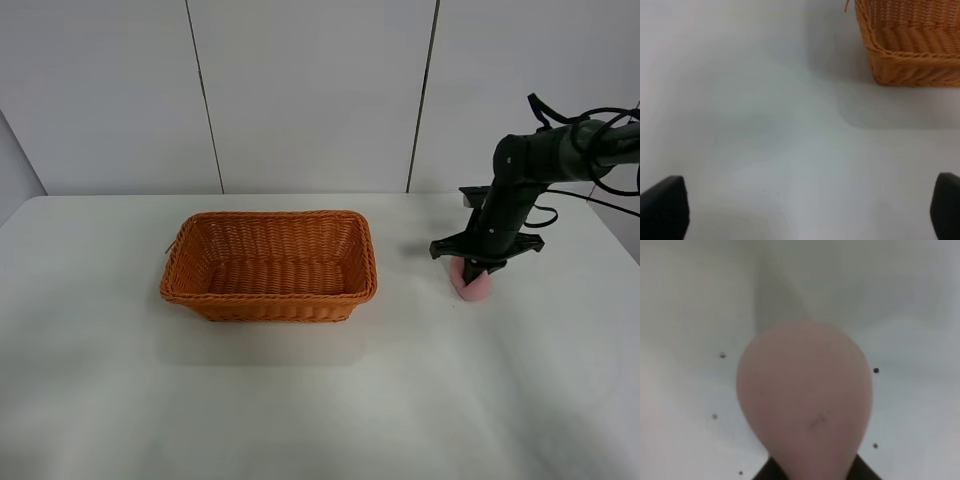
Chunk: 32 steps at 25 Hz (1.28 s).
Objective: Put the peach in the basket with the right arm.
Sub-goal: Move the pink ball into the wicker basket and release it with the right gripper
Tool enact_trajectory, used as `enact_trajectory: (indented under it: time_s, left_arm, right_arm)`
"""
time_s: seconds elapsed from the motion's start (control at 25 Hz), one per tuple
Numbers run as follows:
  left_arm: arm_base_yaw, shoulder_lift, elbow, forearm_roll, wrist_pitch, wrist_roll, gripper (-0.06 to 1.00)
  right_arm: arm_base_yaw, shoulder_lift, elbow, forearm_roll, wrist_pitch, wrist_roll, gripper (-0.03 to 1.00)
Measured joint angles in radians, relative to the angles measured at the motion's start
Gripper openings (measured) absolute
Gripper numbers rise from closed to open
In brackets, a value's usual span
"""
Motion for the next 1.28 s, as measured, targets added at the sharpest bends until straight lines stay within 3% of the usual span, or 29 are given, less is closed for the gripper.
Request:
enact_trajectory:
  time_s: [0.16, 0.44, 0.72, 0.88, 1.28]
  left_arm:
    - [0.0, 0.0, 0.0, 0.0, 0.0, 0.0, 0.99]
    - [0.0, 0.0, 0.0, 0.0, 0.0, 0.0, 0.99]
    - [0.0, 0.0, 0.0, 0.0, 0.0, 0.0, 0.99]
    - [0.0, 0.0, 0.0, 0.0, 0.0, 0.0, 0.99]
    - [0.0, 0.0, 0.0, 0.0, 0.0, 0.0, 0.99]
  right_arm:
    - [0.0, -0.063, -0.055, -0.021, 0.076, 0.0, 0.0]
    - [0.0, -0.127, -0.349, -0.023, 0.326, -0.003, 0.0]
    - [0.017, -0.127, -0.484, -0.026, 0.347, -0.003, 0.0]
    - [0.103, -0.127, -0.528, -0.026, 0.351, -0.003, 0.0]
    - [0.453, -0.115, -0.575, -0.018, 0.351, -0.003, 0.0]
